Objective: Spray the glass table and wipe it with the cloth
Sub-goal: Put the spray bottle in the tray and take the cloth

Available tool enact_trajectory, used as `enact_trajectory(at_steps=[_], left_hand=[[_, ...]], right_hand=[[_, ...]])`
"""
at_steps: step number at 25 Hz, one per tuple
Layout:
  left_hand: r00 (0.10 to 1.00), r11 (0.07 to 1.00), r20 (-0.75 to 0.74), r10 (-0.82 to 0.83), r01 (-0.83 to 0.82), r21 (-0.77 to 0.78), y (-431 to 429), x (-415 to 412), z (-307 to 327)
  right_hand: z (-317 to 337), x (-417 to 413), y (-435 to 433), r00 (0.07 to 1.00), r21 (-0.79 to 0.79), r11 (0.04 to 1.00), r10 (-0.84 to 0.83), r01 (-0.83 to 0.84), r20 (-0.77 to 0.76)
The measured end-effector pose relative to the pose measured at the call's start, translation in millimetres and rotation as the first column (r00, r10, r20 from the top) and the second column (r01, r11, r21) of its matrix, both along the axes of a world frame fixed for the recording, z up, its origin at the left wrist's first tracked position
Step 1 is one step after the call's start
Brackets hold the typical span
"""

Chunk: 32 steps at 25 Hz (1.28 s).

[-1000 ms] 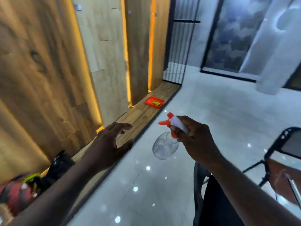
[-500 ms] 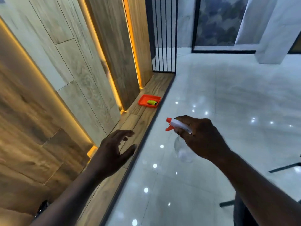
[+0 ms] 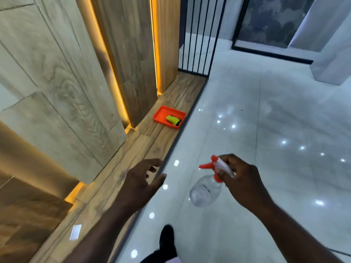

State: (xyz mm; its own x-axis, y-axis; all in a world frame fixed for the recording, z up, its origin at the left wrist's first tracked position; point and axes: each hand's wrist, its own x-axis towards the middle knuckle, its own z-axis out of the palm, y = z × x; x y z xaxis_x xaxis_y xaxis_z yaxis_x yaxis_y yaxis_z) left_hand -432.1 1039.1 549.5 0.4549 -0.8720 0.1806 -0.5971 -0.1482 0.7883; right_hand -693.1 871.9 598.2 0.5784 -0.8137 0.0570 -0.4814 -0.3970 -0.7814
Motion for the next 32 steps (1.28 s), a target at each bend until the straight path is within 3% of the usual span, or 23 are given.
enact_trajectory(at_steps=[4,8,10,16,19,28,32], left_hand=[[0.999,0.998,0.028,-0.027,0.025,0.064,-137.0,62.1,11.3],[0.989,0.983,0.028,-0.144,0.139,0.121,-289.4,91.9,-1.7],[0.987,0.976,0.035,-0.159,0.152,0.156,-356.2,105.6,-17.6],[0.995,0.971,0.049,-0.086,0.073,0.228,-508.5,146.8,-28.8],[0.999,0.974,0.009,0.041,-0.042,0.224,-570.1,179.3,-30.8],[0.954,0.919,-0.080,0.290,-0.254,0.302,-713.7,297.9,-96.4],[0.929,0.893,-0.110,0.354,-0.301,0.334,-775.5,356.5,-114.1]], right_hand=[[2.7,35.6,-100.2,0.995,-0.042,0.997,-0.071,0.068,-0.074],[-26.9,62.9,-216.9,0.981,0.023,0.981,-0.193,0.194,-0.022],[-42.5,81.5,-281.9,0.984,0.040,0.983,-0.180,0.179,0.010],[-38.6,137.2,-489.5,0.999,0.063,0.997,-0.038,0.038,-0.013],[-29.0,185.9,-584.3,0.999,0.043,0.998,0.046,-0.045,-0.026],[-71.8,352.5,-782.3,0.962,0.079,0.974,0.224,-0.214,-0.158],[-87.8,421.4,-840.6,0.942,0.185,0.948,0.289,-0.258,-0.172]])
